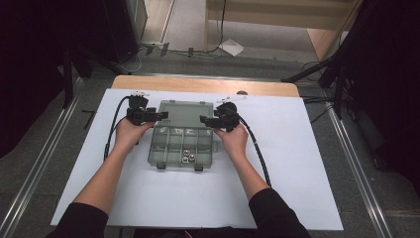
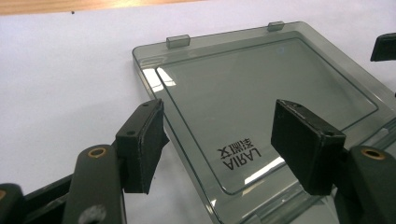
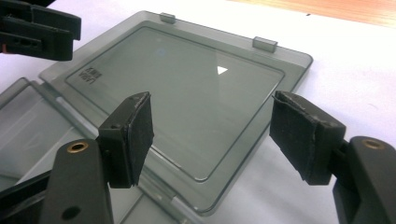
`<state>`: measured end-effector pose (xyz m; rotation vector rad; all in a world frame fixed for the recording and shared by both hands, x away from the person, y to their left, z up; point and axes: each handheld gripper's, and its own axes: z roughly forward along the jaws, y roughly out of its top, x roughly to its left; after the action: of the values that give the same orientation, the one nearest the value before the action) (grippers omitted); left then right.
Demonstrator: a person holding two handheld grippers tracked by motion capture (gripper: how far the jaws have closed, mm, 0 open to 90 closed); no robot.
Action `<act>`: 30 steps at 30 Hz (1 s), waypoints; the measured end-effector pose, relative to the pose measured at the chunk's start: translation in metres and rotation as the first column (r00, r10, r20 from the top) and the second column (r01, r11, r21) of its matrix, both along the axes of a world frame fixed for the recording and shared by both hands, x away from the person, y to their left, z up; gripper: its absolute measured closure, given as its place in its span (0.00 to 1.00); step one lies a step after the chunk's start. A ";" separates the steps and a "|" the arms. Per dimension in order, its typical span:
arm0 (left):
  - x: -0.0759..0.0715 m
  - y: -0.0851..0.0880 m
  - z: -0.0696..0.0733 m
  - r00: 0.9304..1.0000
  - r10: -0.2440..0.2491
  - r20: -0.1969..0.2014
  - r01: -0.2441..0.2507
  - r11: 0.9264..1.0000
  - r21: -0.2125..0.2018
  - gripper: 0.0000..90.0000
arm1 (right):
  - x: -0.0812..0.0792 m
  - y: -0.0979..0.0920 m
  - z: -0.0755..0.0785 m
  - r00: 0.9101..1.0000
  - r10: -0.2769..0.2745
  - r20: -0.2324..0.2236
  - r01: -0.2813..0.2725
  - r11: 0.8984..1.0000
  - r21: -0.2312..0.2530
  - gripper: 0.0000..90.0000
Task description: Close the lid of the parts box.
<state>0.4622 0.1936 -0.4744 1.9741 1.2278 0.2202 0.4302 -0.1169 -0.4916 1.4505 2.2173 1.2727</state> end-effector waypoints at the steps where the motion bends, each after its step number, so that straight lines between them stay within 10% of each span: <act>1: 0.001 0.001 -0.001 1.000 0.008 -0.005 -0.008 1.000 -0.012 0.39 | 0.001 0.000 -0.001 1.000 -0.006 -0.002 0.006 1.000 0.003 0.35; 30: 0.006 0.003 -0.025 0.994 0.096 -0.058 -0.100 0.993 -0.065 0.39 | 0.009 0.007 -0.024 0.992 -0.100 -0.079 0.105 0.992 0.065 0.33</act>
<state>0.4680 0.1966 -0.4989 1.8744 1.3517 0.1726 0.4396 -0.1103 -0.5152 1.6417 2.1334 1.2927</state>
